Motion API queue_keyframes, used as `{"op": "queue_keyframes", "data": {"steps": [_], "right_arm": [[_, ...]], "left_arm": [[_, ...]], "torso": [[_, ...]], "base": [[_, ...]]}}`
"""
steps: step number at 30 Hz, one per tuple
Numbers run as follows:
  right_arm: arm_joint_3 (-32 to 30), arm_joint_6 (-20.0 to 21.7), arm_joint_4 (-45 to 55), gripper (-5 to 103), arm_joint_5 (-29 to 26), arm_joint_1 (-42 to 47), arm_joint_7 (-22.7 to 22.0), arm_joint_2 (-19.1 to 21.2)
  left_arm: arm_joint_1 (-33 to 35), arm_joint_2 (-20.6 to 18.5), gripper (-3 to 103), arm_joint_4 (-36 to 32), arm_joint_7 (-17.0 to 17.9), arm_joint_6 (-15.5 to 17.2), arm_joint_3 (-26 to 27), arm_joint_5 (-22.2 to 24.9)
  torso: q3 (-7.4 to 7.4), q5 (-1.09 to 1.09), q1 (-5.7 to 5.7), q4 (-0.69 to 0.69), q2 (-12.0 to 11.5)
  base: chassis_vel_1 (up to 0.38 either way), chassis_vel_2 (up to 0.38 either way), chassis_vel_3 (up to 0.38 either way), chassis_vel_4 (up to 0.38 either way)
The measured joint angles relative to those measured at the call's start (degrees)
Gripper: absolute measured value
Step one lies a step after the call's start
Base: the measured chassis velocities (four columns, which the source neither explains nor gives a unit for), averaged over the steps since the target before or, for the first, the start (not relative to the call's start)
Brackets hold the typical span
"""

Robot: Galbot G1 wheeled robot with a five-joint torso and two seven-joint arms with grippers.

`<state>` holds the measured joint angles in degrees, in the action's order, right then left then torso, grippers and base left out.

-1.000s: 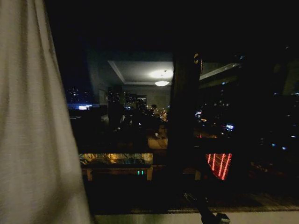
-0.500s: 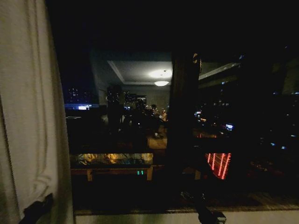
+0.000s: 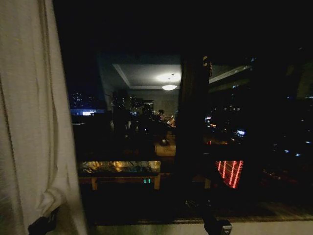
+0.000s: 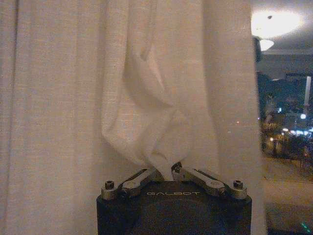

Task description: Open the curtains by pulling them apart, changing their state from closed to fully open.

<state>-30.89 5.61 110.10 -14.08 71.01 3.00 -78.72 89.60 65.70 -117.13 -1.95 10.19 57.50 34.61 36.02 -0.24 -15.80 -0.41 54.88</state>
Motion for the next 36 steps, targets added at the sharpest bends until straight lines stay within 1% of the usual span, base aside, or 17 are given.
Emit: {"op": "queue_keyframes", "data": {"steps": [6,10,13,16,18,20,23,28,36], "right_arm": [[0.48,0.35,0.12,100,0.21,-0.22,-0.12,0.0],[0.22,0.59,-0.02,100,0.05,0.15,-0.44,-0.03],[-0.22,0.65,-0.12,100,0.23,0.29,-0.42,-0.03],[-0.7,0.65,-0.25,100,0.38,0.28,-0.36,-0.02],[-1.22,0.52,-0.44,100,0.56,0.26,-0.22,0.0],[-1.45,-1.76,-1.14,100,0.88,0.32,0.23,0.01],[-1.57,-2.6,-1.36,100,1.19,0.59,0.59,0.01],[-1.54,-3.35,-1.37,100,1.17,1.0,0.6,-0.01],[-1.52,-3.83,-1.48,100,0.7,1.15,0.53,-0.01]], "left_arm": [[0.54,0.12,0,0.0,-0.04,-0.03,0.15,-0.19],[0.75,0.09,0,0.01,-0.14,-0.17,0.49,-0.2],[0.75,0.1,0,0.01,-0.26,-0.26,0.48,-0.24],[0.75,0.36,0,-0.16,-0.37,-0.36,0.36,-0.43],[0.91,0.72,0,-0.45,-0.58,-0.76,0.31,-0.76],[1.24,1.15,0,-0.62,-1.32,-1.08,0.42,-1.2],[1.46,1.36,0,-0.8,-1.57,-1.12,0.71,-1.45],[1.78,1.64,0,-1.14,-1.63,-1.14,1.12,-1.55],[2.62,2.82,0,-1.74,-1.88,-1.29,1.56,-2.19]], "torso": [[0.0,-0.01,0.0,0.01,0.0],[0.0,-0.03,-0.01,0.04,0.0],[0.0,-0.05,-0.01,0.02,0.0],[0.0,-0.03,-0.01,0.0,0.01],[0.0,0.04,0.0,-0.02,0.0],[0.0,0.02,0.0,-0.02,0.01],[0.0,0.02,0.0,0.0,0.01],[0.0,-0.04,0.0,0.02,0.01],[0.0,0.0,0.01,0.01,0.02]], "base": [[0.213,0.201,-0.202,-0.207],[0.207,0.188,-0.18,-0.181],[0.082,0.089,-0.084,-0.074],[0.0,0.0,0.0,0.0],[0.0,0.0,0.0,0.0],[-0.048,-0.052,0.053,0.047],[-0.03,-0.038,0.029,0.027],[-0.007,0.021,0.007,-0.019],[-0.093,0.129,0.087,-0.126]]}}
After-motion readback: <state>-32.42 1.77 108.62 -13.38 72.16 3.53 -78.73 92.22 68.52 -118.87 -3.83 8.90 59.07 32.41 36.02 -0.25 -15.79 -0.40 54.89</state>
